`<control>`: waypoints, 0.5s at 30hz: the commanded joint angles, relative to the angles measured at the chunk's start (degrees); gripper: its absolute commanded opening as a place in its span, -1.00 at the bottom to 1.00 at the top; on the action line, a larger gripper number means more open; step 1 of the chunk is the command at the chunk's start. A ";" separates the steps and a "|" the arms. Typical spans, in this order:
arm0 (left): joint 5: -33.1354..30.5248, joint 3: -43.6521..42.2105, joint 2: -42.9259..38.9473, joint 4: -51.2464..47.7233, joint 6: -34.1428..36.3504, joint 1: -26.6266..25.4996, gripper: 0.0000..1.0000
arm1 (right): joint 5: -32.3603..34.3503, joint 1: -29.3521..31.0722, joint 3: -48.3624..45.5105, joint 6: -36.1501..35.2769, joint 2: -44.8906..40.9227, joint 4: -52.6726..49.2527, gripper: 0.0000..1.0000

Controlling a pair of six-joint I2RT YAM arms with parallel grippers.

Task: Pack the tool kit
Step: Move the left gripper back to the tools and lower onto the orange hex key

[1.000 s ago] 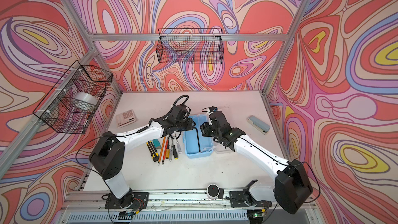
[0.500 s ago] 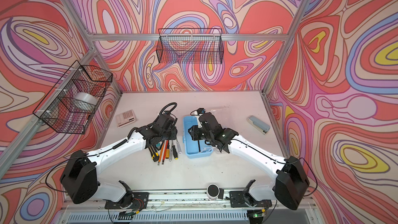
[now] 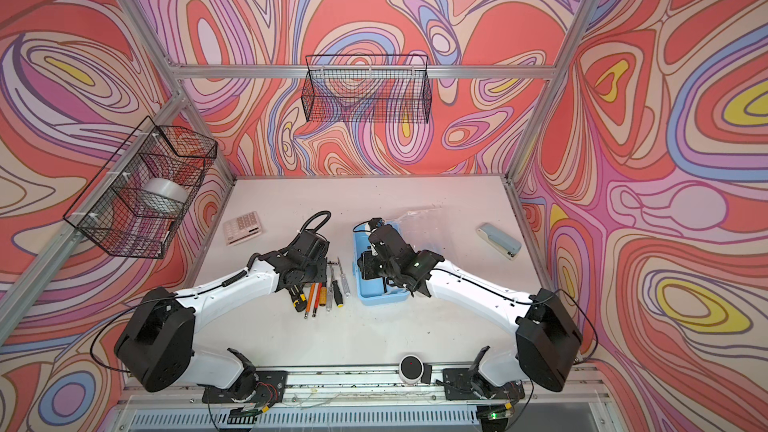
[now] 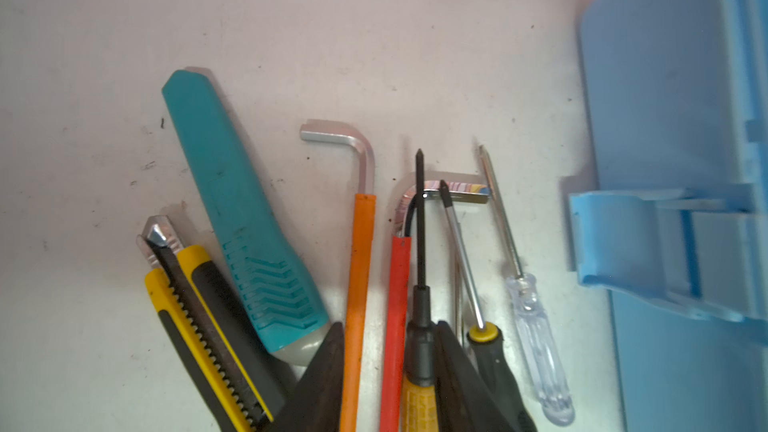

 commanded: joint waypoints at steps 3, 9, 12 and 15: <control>-0.22 -0.31 2.07 2.60 2.42 2.90 -0.36 | 0.98 0.36 -0.05 0.38 1.75 1.03 -0.57; -0.55 1.47 6.52 3.03 3.74 3.51 -0.43 | 1.58 0.41 0.14 0.40 2.23 0.75 -0.58; -0.03 1.09 7.99 4.22 3.60 3.51 -0.44 | 1.86 0.36 -0.13 0.58 1.88 0.81 -0.58; 0.70 0.97 9.29 4.68 3.62 3.49 -0.46 | 2.30 0.41 -0.37 0.77 1.64 0.99 -0.58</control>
